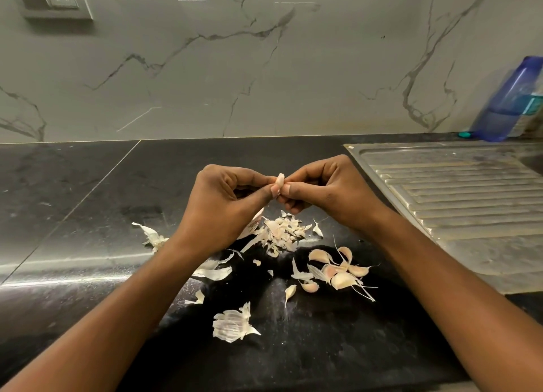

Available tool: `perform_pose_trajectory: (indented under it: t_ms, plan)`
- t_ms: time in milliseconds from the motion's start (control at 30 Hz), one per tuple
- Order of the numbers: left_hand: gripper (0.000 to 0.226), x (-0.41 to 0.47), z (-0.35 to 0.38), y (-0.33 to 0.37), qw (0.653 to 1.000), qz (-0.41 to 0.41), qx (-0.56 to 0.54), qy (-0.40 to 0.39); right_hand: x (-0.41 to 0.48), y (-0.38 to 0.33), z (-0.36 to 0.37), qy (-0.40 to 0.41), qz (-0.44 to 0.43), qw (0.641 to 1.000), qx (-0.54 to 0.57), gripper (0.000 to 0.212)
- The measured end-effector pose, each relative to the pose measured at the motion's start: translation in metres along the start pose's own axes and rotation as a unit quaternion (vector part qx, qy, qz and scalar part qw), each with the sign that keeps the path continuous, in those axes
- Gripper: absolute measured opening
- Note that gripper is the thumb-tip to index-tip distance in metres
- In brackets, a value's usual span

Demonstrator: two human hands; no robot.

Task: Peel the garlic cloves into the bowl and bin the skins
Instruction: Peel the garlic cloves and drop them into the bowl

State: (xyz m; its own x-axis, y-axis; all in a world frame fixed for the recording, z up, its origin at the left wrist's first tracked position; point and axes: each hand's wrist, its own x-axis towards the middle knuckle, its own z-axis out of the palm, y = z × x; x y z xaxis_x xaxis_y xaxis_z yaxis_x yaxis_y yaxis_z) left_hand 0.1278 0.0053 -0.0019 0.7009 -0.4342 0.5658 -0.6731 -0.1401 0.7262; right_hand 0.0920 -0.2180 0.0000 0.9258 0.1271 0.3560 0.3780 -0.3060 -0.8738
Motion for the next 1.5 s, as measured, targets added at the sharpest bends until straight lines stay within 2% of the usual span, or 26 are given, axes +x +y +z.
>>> perform_pose_trajectory:
  t_ms: [333,567,1100,1333,1500]
  plan:
    - [0.020,0.000,-0.003,-0.002,1.000,0.008,0.005,-0.017,-0.003,-0.005,-0.005,-0.033,-0.007,0.999,-0.005,0.016]
    - [0.019,-0.002,0.001,-0.001,1.000,0.021,0.008,-0.021,-0.003,-0.007,-0.004,-0.014,-0.026,0.999,-0.035,0.012]
    - [0.019,0.000,-0.004,-0.001,0.998,0.028,0.020,-0.048,-0.004,-0.009,-0.011,-0.058,-0.008,0.998,-0.026,0.018]
    - [0.017,-0.003,0.000,-0.001,0.999,0.025,0.012,-0.042,-0.005,-0.010,-0.009,-0.039,-0.025,0.998,-0.033,0.014]
    - [0.019,0.000,-0.004,0.000,0.998,0.037,0.005,-0.048,-0.007,-0.013,-0.012,-0.055,-0.015,0.998,-0.018,0.018]
